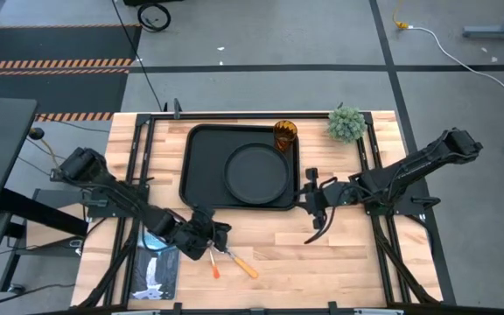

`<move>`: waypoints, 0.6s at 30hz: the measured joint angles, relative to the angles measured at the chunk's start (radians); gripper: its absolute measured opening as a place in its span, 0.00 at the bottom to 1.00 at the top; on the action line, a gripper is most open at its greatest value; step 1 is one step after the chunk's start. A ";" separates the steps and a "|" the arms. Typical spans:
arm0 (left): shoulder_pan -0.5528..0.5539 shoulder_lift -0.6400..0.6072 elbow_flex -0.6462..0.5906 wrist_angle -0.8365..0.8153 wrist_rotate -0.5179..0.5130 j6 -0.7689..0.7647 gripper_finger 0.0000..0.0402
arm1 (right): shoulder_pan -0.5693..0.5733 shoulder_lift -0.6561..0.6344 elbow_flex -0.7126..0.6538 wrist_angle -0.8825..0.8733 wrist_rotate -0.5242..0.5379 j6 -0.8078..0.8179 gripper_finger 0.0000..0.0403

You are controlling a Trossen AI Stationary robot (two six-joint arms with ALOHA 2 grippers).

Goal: Pick and place plate/cup/fork/spoon on tray
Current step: Put the orange fork on the black serving tray

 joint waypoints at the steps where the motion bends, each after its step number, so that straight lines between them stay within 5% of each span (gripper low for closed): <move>1: 0.000 0.015 0.022 -0.016 0.009 0.003 0.16 | 0.005 0.000 0.000 -0.003 0.000 0.001 0.31; 11: 0.001 0.106 0.248 -0.363 0.149 -0.034 0.16 | 0.017 0.000 0.000 -0.003 0.011 0.005 0.31; 18: 0.001 0.109 0.262 -0.461 0.197 -0.044 0.23 | 0.017 0.000 0.000 -0.002 0.003 0.015 0.31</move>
